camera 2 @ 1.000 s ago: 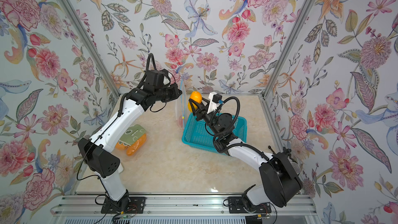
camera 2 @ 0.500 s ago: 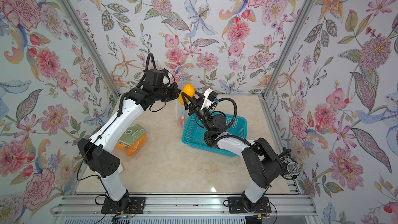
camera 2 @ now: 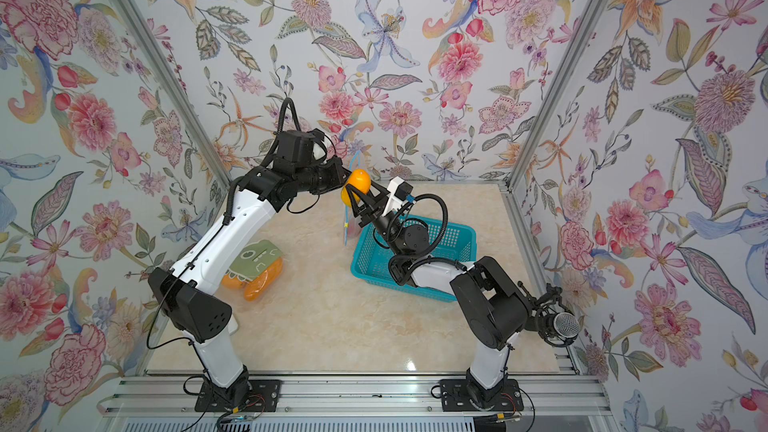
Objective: Place the mango in a zip-top bag and seal the zipper
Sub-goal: Place the mango in the zipper food storage bag.
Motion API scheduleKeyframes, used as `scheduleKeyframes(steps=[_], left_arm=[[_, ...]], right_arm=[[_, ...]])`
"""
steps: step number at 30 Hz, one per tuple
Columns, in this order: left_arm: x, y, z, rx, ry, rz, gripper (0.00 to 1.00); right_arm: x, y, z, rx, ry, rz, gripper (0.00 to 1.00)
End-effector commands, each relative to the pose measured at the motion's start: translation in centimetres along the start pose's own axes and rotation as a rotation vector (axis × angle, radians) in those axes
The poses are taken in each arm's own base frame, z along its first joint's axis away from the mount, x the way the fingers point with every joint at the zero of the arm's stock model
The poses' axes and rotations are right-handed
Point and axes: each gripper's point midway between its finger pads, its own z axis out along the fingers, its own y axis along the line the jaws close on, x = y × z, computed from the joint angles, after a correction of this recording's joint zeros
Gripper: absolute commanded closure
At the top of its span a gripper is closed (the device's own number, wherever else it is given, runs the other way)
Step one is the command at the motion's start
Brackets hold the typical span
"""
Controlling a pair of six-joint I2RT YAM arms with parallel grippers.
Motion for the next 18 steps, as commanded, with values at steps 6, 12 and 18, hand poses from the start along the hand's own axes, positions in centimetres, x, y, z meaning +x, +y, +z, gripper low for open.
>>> scheduleKeyframes(steps=[6,12,18], left_arm=[[-1.0,-0.5,-0.8,0.024,-0.013,-0.023,1.00],[-0.9,-1.0,-1.2,0.047,-0.009,-0.023,1.00],[-1.1,-1.4,-1.4,0.061,-0.013,-0.028,1.00]], right_arm=[[-1.7,-0.5,0.2,0.007,-0.077,-0.053,0.82],[-0.6,-1.4,0.6,0.033,-0.061,-0.069,0.82],[0.7,-2.0,1.3,0.077,-0.015,-0.102,0.84]])
